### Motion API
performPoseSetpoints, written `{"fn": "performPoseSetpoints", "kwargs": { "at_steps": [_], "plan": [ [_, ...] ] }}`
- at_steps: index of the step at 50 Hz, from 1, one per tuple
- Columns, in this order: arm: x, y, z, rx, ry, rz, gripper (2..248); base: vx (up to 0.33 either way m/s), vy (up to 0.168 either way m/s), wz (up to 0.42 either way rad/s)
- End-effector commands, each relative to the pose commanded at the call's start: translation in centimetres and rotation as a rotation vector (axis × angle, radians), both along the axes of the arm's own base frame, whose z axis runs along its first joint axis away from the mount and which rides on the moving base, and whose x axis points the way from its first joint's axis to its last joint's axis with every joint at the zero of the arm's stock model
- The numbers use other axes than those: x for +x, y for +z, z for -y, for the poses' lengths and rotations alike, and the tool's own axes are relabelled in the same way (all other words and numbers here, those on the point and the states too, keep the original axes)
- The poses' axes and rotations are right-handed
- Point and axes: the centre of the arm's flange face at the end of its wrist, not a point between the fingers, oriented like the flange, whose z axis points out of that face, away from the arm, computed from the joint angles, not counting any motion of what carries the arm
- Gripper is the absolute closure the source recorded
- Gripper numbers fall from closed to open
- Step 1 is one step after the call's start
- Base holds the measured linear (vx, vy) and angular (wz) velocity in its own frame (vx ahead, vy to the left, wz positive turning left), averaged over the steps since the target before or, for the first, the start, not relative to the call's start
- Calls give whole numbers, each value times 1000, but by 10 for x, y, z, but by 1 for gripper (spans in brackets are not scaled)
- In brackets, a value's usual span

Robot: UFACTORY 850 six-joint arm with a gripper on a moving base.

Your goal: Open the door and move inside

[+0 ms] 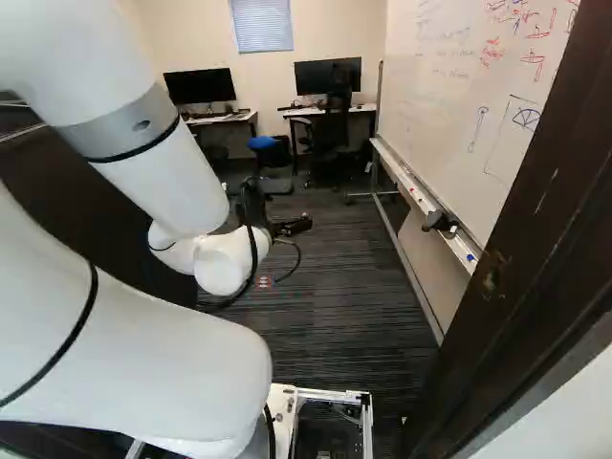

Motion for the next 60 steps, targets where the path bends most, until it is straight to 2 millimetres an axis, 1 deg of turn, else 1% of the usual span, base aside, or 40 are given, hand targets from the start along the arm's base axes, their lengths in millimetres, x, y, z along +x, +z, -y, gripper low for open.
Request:
{"fn": "performPoseSetpoints", "kwargs": {
  "at_steps": [21, 60],
  "plan": [
    [0, 0, 0, 0, 0, 0, 3, 104, 5, -11],
    [0, 0, 0, 0, 0, 0, 3, 138, 1, -6]
  ]
}}
